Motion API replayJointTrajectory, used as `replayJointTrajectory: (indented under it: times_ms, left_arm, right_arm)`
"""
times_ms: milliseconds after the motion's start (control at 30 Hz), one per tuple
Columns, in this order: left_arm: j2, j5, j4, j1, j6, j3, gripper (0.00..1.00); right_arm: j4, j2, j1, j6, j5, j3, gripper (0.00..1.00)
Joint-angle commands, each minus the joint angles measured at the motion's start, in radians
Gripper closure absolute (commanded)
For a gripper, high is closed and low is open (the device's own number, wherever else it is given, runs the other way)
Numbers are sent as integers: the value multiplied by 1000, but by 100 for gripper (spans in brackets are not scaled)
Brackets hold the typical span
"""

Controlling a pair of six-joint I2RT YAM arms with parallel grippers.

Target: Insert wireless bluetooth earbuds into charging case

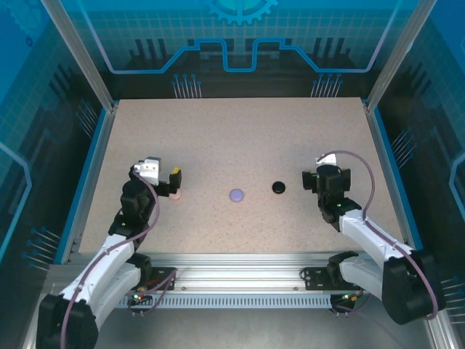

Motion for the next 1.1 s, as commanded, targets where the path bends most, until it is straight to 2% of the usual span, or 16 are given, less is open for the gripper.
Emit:
replayJointTrajectory:
  times_ms: [0,233,367,467,567,600,700,1067]
  left_arm:
    - [107,-6,215,35,-51,-30,1]
    - [541,11,738,36,-27,-115,1]
    - [703,29,848,45,-17,-88,1]
    - [788,105,924,81,-32,-86,1]
    - [773,125,820,96,-42,-39,1]
    - [770,136,775,96,-35,-19,1]
    - [758,137,598,98,-38,64,1]
    - [761,128,508,139,-97,119,1]
  right_arm:
    - [351,66,-46,-55,-97,-49,0]
    - [551,202,-88,-77,-203,-95,0]
    - [617,267,-113,-63,-267,-90,0]
    - [743,352,-114,-63,-288,-112,0]
    - [794,424,-102,-94,-307,-99,0]
    - [703,413,-109,-90,-335,-67,0]
    - [618,429,-156,-59,-404,-10,0]
    - [605,428,-169,-47,-410,-7,0]
